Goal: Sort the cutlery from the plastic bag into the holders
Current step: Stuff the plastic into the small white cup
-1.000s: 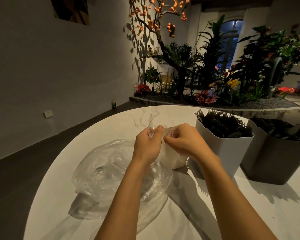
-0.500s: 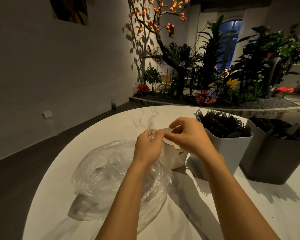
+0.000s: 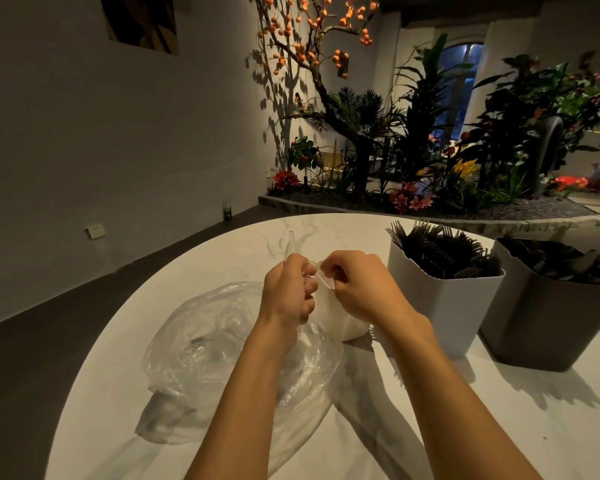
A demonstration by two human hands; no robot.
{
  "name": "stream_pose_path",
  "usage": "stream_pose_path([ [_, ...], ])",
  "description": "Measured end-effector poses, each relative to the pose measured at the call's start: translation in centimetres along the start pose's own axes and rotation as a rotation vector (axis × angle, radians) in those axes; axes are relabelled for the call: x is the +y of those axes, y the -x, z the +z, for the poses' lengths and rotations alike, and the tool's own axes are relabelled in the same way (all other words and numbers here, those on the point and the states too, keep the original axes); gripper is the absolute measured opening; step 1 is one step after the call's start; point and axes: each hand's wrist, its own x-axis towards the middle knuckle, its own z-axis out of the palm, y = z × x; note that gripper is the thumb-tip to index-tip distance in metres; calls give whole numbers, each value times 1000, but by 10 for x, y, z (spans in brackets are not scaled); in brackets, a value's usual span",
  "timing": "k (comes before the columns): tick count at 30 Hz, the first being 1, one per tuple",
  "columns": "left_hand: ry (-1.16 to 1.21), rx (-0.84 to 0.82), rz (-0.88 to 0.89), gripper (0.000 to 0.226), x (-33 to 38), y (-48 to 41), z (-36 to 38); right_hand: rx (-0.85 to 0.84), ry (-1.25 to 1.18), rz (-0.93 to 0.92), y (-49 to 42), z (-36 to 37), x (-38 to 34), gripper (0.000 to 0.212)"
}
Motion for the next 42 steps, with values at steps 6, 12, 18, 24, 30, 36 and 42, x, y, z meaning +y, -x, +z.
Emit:
stream_pose_path([
  [6,237,-120,-95,44,8,2,-8,212,-124,-79,-1,-18,-9,25],
  [12,241,-462,-62,51,14,17,-5,-80,-555,65,8,-37,-28,35],
  [18,297,-572,-88,54,16,17,-4,-123,-866,47,11,-45,-21,23],
  [24,282,-549,-92,58,14,13,-6,-23,-894,104,9,-44,-18,25],
  [30,262,-475,5,41,15,12,-9,10,-942,125,8,-45,-15,20],
  [36,177,-360,67,23,14,11,-10,-53,-832,125,10,-53,-12,16],
  [42,83,-283,43,21,17,14,-8,212,-808,86,7,-57,-14,20],
])
